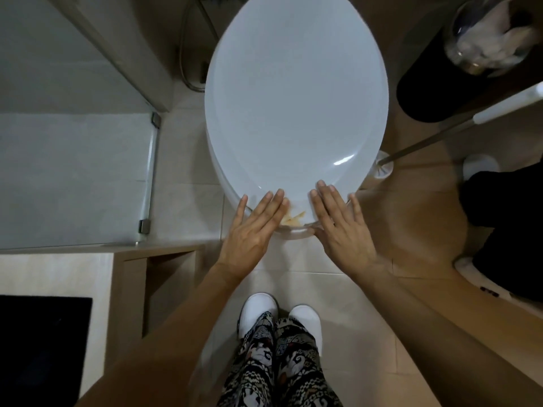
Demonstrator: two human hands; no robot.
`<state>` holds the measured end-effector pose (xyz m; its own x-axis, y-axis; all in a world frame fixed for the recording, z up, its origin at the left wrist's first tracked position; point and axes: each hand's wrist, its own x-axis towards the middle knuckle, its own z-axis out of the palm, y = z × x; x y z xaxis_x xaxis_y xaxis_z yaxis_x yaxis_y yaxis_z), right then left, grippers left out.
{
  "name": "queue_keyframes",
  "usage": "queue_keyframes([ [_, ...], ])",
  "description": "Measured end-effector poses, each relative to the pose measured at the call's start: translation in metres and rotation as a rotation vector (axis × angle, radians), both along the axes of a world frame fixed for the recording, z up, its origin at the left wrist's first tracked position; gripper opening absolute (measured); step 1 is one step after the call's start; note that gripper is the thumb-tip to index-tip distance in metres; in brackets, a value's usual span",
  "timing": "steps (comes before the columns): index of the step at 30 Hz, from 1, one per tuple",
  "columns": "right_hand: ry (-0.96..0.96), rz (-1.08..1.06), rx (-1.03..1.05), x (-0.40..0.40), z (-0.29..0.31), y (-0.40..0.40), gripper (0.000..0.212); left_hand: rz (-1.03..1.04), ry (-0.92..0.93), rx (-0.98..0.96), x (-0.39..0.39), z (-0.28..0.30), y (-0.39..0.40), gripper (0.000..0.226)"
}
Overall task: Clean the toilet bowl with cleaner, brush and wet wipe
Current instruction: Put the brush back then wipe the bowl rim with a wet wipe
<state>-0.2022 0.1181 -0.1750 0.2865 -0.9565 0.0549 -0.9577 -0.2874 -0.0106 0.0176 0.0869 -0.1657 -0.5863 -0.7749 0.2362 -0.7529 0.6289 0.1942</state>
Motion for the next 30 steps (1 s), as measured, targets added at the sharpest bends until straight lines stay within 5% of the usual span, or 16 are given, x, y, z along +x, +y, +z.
queue_keyframes([
  [12,-0.021,-0.097,0.637,0.007,0.133,-0.033,0.064,0.22,-0.183,0.147,0.0,0.102,-0.017,0.04],
  [15,0.024,-0.142,0.671,0.006,0.174,-0.052,0.064,0.325,-0.089,0.146,0.001,0.143,-0.027,0.019],
  [30,0.063,-0.161,0.673,0.047,0.376,-0.085,0.065,0.585,0.07,0.124,0.04,0.335,-0.024,0.019],
])
